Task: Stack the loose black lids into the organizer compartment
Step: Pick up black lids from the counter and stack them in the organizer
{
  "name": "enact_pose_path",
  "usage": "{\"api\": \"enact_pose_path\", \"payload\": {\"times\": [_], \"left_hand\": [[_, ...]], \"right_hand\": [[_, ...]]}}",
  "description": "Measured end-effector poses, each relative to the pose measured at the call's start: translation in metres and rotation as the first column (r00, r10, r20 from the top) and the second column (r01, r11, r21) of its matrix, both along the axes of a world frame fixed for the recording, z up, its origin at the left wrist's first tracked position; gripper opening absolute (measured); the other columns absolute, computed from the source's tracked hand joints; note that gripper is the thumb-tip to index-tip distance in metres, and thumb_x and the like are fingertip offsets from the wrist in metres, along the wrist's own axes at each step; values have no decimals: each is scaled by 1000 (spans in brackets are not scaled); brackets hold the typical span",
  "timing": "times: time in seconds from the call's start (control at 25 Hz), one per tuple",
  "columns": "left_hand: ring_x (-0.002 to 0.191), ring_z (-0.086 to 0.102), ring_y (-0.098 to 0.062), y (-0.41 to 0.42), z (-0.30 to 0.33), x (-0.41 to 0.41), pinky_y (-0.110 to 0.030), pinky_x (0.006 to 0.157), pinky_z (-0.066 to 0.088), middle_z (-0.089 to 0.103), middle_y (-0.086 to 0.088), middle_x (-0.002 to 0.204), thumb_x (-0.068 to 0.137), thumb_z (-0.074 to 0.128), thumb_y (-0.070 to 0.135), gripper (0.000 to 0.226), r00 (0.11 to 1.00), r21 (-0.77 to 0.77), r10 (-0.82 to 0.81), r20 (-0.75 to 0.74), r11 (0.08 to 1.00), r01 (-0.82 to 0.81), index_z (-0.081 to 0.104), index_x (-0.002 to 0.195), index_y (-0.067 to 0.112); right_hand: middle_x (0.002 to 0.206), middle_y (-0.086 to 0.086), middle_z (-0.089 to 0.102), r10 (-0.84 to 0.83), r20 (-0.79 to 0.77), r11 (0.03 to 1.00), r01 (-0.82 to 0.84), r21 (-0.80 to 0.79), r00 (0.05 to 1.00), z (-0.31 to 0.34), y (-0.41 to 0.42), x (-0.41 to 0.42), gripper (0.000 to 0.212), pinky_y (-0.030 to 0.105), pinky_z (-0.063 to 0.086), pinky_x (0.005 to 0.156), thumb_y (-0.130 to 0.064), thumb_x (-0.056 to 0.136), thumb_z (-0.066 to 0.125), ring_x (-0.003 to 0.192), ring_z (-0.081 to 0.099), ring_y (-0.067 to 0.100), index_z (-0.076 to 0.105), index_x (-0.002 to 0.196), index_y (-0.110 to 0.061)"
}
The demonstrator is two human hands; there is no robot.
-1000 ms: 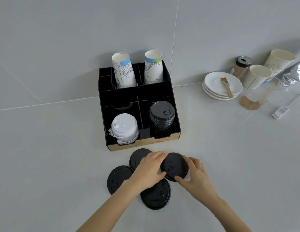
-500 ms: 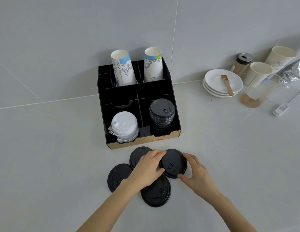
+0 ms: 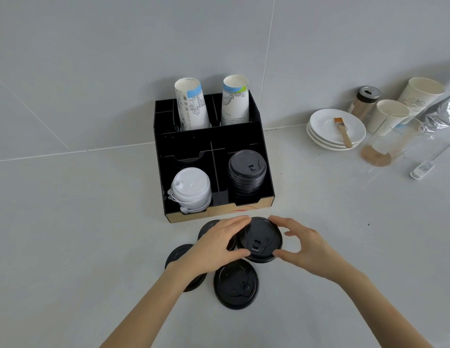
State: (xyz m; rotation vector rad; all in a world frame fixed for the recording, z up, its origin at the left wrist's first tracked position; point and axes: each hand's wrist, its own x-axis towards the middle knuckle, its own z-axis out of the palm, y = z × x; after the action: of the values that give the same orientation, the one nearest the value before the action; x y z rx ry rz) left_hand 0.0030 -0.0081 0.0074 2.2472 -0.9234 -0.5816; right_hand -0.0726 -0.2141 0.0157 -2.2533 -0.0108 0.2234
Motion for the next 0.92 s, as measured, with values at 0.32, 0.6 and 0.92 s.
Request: {"api": "enact_pose_path", "payload": {"times": [0.32,0.6,0.92], "left_hand": [[130,27,-5,10,13,2,-17,105,18,33,11,141,81,61,32,61,996,-101,74,41,992,-70,31,134,23],[125,24,3,6,18,9,-11,102,13,33,8,144,80,61,35,62,977,-142,179,120,977,-161,31,134,23],[129,29,-12,-21,32,32,-12,100,15,36,1,143,80,61,34,62,921,-218,341,190,929,-299,33,133,17]], "right_hand": [[127,-13,48,37,104,998,-42,46,994,13,8,9,55,0,32,92,-17,78,66,111,46,-3,41,125,-31],[131,-11,44,1,196,1000,3,-19,981,21,13,20,52,1,28,95,-19,79,65,116,43,4,43,126,-21],[135,0,44,-48,272,995,69,-69,961,36,6,58,51,-10,21,88,-15,79,64,113,42,5,44,126,-16]]}}
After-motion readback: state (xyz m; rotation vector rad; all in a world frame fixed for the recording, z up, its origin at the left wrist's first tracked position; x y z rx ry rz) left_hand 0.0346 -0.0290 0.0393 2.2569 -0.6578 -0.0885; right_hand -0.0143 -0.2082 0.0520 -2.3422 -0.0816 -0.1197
